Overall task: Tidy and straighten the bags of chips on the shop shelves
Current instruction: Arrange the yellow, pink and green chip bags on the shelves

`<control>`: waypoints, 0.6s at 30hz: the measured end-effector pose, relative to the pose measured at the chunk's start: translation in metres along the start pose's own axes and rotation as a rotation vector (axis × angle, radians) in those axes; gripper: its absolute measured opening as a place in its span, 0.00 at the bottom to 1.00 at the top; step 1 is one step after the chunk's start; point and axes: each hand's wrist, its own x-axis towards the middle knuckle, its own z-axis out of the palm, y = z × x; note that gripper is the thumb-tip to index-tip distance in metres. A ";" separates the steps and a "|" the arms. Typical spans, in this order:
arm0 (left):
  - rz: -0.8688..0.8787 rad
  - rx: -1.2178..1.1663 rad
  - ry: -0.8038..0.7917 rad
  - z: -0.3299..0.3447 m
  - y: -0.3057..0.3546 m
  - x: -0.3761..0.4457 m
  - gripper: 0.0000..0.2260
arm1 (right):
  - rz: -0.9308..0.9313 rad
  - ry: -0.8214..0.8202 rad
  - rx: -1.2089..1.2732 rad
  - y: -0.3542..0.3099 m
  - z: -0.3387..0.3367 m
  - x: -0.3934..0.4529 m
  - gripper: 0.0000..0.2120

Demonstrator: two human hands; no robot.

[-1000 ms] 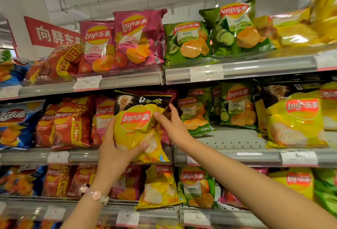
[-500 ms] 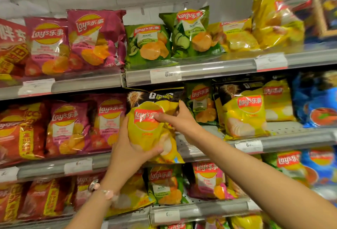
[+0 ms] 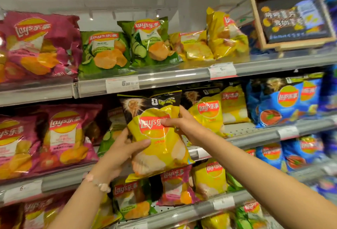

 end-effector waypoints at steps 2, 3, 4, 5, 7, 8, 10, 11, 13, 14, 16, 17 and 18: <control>0.005 -0.008 -0.003 0.013 -0.004 0.006 0.48 | -0.003 0.036 0.023 0.002 -0.013 -0.005 0.19; 0.005 -0.027 -0.008 0.021 -0.006 0.008 0.47 | -0.006 0.056 0.029 0.004 -0.018 -0.009 0.19; 0.005 -0.053 -0.018 0.028 -0.008 0.011 0.45 | -0.012 0.077 0.022 0.004 -0.024 -0.012 0.19; 0.004 -0.076 -0.026 0.036 -0.010 0.013 0.42 | -0.020 0.100 0.007 0.004 -0.029 -0.016 0.21; 0.009 -0.102 -0.020 0.052 -0.015 0.018 0.36 | -0.046 0.177 -0.066 0.003 -0.037 -0.025 0.30; 0.017 -0.104 -0.010 0.059 -0.017 0.021 0.35 | -0.072 0.238 -0.145 0.003 -0.041 -0.029 0.36; 0.049 -0.090 0.005 0.075 -0.019 0.025 0.34 | -0.153 0.362 -0.353 0.002 -0.051 -0.040 0.42; 0.069 -0.083 0.005 0.083 -0.019 0.028 0.33 | -0.197 0.396 -0.446 0.001 -0.055 -0.046 0.43; 0.116 -0.078 -0.008 0.100 -0.020 0.034 0.29 | -0.247 0.403 -0.605 -0.001 -0.063 -0.058 0.47; 0.139 -0.065 -0.006 0.108 -0.021 0.038 0.27 | -0.250 0.386 -0.680 -0.001 -0.068 -0.063 0.50; 0.183 -0.019 0.017 0.125 -0.021 0.046 0.22 | -0.239 0.366 -0.795 -0.002 -0.078 -0.071 0.57; 0.205 0.006 0.029 0.133 -0.021 0.050 0.20 | -0.232 0.378 -0.834 -0.003 -0.083 -0.074 0.59; 0.223 0.024 0.035 0.141 -0.021 0.054 0.20 | -0.223 0.395 -0.868 -0.004 -0.089 -0.076 0.61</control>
